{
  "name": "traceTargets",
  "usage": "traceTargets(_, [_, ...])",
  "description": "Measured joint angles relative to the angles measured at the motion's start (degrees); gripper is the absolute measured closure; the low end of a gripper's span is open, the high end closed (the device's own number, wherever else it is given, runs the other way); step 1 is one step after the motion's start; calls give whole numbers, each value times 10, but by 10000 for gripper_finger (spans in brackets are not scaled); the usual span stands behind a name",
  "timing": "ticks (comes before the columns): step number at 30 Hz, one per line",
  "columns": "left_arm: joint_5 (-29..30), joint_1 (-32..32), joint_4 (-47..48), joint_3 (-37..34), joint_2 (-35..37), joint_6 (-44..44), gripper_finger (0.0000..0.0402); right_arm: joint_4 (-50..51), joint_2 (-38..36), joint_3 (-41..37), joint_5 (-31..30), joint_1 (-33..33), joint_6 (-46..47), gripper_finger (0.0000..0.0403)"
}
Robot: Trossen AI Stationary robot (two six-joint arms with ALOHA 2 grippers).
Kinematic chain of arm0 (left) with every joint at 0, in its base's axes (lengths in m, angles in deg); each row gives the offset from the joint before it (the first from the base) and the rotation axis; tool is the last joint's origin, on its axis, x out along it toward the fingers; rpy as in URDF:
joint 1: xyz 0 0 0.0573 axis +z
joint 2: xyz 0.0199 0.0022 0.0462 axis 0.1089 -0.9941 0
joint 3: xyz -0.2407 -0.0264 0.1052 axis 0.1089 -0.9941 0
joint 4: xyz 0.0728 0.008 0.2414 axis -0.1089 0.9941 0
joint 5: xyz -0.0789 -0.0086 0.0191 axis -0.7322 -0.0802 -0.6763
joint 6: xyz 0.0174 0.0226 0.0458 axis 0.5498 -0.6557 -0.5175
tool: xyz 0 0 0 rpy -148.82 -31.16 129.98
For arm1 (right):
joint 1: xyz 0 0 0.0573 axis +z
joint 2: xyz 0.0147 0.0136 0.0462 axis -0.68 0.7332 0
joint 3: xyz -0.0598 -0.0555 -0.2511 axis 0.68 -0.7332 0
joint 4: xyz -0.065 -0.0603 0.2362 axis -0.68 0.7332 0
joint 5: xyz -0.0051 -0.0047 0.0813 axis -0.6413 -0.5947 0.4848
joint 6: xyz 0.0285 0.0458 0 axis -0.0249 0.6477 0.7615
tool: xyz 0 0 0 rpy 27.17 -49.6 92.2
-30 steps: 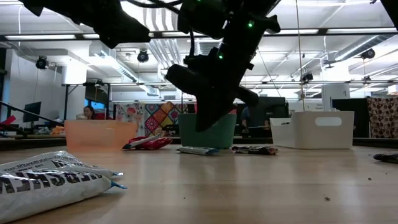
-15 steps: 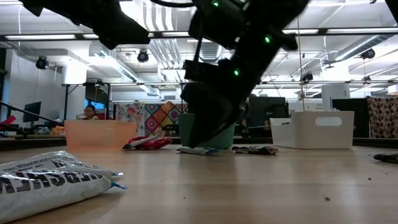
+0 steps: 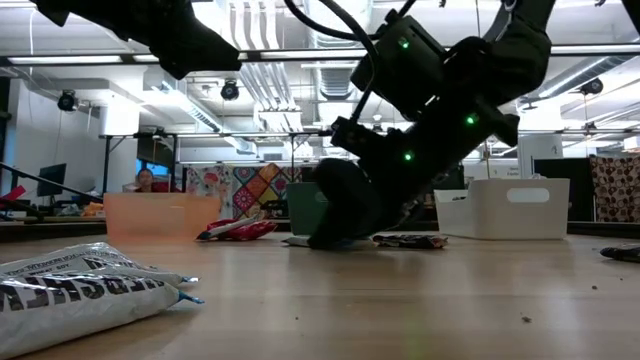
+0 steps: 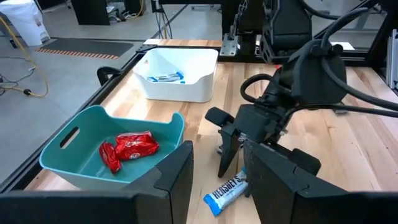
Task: Organize candy in baskets
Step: Put the white chocolate bar into the white bin
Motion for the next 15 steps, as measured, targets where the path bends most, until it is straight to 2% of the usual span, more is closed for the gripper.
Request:
traceTargets(11, [0, 0, -2, 0, 0, -2, 276, -11, 0, -5, 24, 0, -18, 306])
traceTargets(15, [0, 0, -2, 0, 0, -2, 276, -26, 0, -4, 26, 0, -22, 319])
